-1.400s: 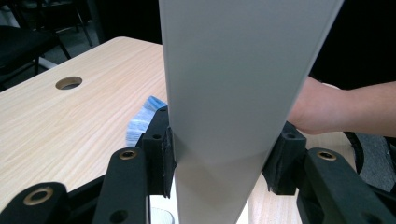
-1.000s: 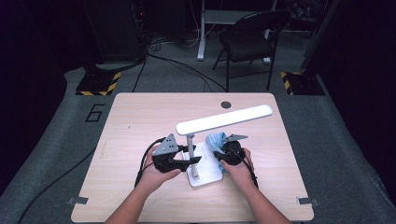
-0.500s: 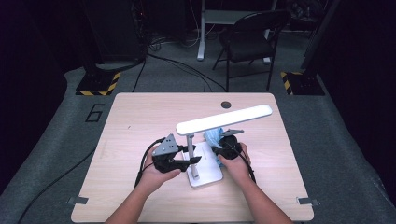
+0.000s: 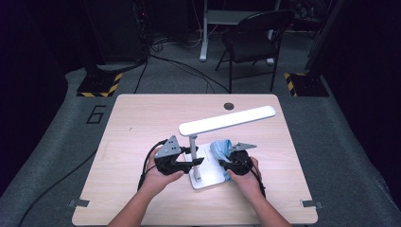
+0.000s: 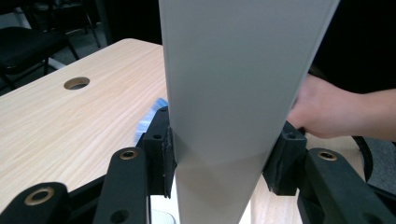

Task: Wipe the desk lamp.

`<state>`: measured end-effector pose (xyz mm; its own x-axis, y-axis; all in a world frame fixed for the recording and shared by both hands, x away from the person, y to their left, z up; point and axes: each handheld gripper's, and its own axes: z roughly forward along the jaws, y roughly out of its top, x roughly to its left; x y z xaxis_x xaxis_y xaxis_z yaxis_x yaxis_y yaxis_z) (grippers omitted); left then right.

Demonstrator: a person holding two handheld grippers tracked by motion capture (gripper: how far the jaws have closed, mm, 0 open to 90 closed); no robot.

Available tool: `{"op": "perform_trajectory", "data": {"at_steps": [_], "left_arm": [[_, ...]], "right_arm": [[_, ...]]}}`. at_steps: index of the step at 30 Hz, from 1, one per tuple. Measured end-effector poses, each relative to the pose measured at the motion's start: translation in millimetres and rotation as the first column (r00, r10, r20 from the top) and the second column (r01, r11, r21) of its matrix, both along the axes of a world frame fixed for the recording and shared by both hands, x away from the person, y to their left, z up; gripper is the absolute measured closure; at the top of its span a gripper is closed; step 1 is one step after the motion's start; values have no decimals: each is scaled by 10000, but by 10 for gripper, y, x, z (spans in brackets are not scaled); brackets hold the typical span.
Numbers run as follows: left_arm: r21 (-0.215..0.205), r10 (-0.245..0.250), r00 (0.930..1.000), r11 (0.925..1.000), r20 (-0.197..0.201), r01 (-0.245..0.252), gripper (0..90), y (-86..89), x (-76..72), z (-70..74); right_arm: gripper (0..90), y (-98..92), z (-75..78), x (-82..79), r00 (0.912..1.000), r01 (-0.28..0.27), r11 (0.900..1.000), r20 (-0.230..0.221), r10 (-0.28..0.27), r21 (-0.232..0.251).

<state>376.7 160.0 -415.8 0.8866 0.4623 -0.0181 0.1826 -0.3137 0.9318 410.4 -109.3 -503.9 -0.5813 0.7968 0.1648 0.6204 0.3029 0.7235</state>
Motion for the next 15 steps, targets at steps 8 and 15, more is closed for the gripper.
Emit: {"op": "perform_trajectory", "data": {"at_steps": [8, 15], "left_arm": [[55, 150, 9999, 9999, 81, -151, 525, -8, 18, 3], [24, 336, 9994, 9994, 13, -336, 525, -41, 38, 2]], "right_arm": [[716, -109, -1, -237, 9997, -71, 9997, 214, 66, 228], [714, -177, 13, -369, 10000, 69, 9991, 49, -71, 425]]}}
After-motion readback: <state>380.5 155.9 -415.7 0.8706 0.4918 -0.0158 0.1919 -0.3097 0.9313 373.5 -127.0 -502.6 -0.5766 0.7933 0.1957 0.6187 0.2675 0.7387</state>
